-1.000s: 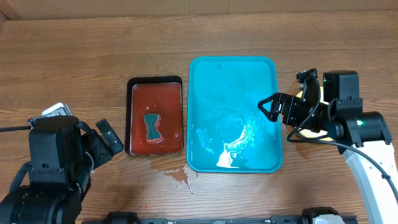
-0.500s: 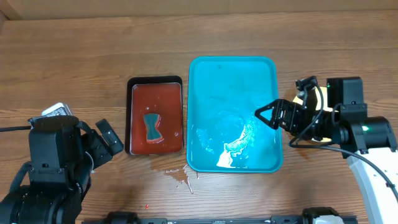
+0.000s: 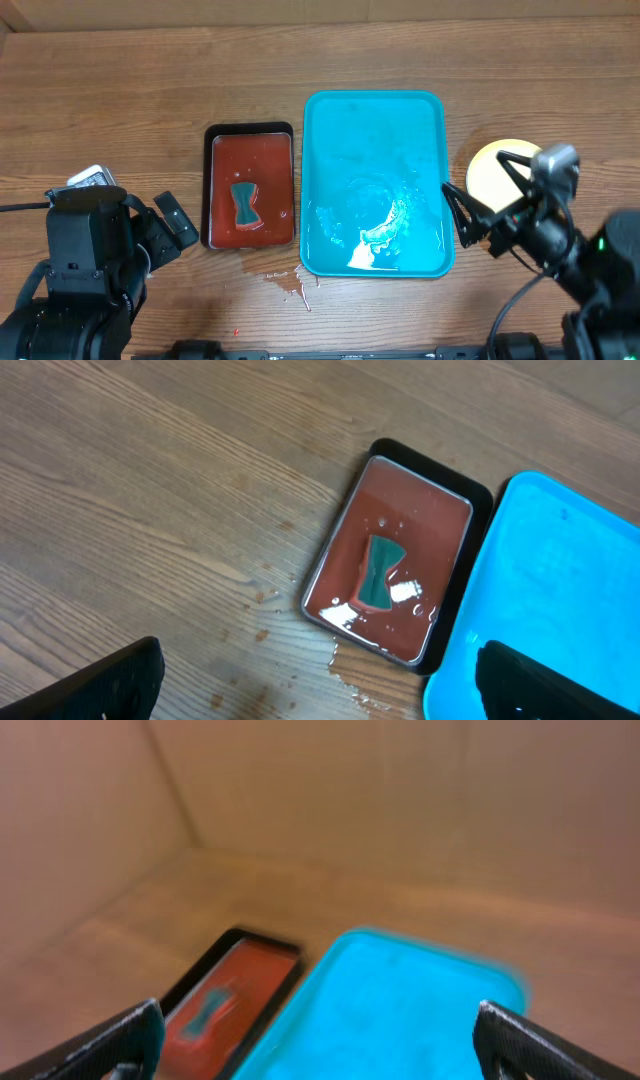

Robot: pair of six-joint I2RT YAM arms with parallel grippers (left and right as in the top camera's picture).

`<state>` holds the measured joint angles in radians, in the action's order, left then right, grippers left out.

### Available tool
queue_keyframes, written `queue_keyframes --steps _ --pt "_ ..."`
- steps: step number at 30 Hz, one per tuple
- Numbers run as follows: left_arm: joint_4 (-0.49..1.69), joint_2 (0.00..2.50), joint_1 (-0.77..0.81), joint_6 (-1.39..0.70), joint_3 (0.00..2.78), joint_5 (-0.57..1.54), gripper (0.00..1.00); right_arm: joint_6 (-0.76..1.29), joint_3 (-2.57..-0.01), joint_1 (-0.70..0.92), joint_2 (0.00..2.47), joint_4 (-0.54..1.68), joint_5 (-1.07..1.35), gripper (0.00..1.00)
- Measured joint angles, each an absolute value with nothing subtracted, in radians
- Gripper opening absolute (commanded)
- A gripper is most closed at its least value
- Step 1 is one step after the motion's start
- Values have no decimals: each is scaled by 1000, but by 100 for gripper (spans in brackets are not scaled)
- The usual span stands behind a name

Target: Clean dirty plates on tray and stack at the side

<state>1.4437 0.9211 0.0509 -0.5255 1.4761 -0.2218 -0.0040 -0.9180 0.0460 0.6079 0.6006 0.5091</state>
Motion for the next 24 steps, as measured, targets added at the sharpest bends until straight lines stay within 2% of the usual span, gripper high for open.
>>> queue_keyframes --steps 10,14,24 --pt "1444 921 51 -525 1476 -222 100 -27 -458 46 259 416 413 100" --pt "1444 921 51 -525 1476 -222 100 -29 -290 46 156 270 407 100" --pt "1444 921 51 -525 1476 -222 100 -30 -102 46 15 127 403 100"
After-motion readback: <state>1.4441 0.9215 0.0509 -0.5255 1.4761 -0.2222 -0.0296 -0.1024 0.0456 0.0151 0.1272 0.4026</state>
